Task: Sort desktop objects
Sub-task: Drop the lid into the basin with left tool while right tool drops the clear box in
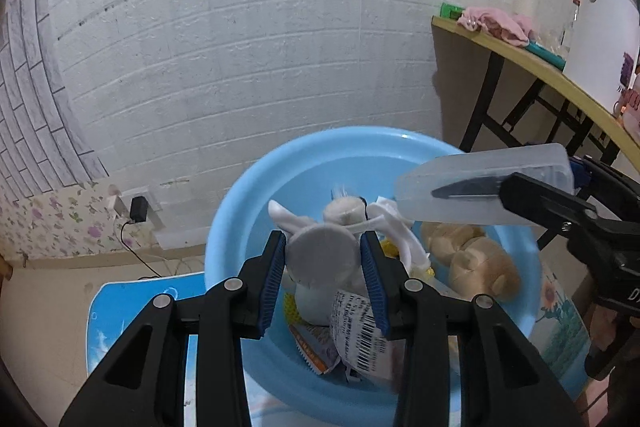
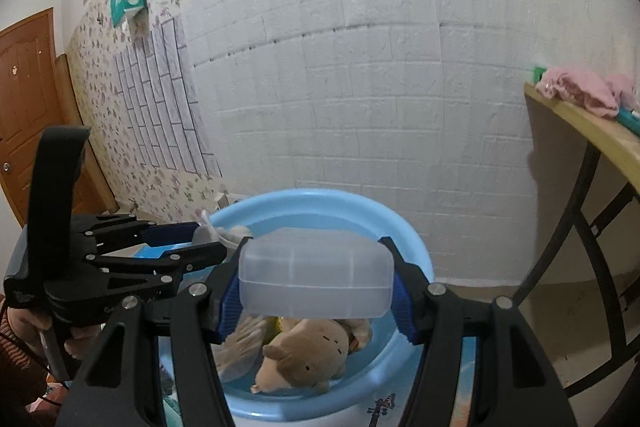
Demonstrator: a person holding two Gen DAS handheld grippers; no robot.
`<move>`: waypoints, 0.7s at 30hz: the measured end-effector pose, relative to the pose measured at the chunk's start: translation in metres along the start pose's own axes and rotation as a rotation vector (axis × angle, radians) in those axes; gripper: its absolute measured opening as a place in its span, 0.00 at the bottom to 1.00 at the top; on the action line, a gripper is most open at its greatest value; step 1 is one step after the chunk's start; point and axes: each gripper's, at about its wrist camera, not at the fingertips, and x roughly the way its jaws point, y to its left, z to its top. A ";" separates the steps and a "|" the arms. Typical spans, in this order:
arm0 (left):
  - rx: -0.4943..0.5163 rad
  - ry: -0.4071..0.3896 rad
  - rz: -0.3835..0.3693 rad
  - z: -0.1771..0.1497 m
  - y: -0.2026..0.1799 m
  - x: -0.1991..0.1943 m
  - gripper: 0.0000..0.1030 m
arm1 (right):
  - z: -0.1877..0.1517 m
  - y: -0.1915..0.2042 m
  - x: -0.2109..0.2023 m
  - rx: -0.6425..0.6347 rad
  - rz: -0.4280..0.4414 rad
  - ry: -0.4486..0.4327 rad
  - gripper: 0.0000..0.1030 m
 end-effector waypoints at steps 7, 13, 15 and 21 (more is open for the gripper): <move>-0.008 0.018 0.017 -0.002 0.002 0.006 0.49 | -0.011 0.002 0.022 -0.017 -0.013 0.071 0.58; -0.028 0.010 0.066 -0.002 0.008 0.000 0.79 | -0.018 0.007 0.033 -0.020 -0.009 0.145 0.64; -0.034 0.011 0.069 -0.002 0.009 -0.003 0.85 | -0.019 0.007 0.033 -0.007 -0.001 0.160 0.69; -0.036 0.043 0.072 -0.005 0.010 -0.011 0.93 | -0.022 0.008 0.026 0.006 -0.021 0.190 0.74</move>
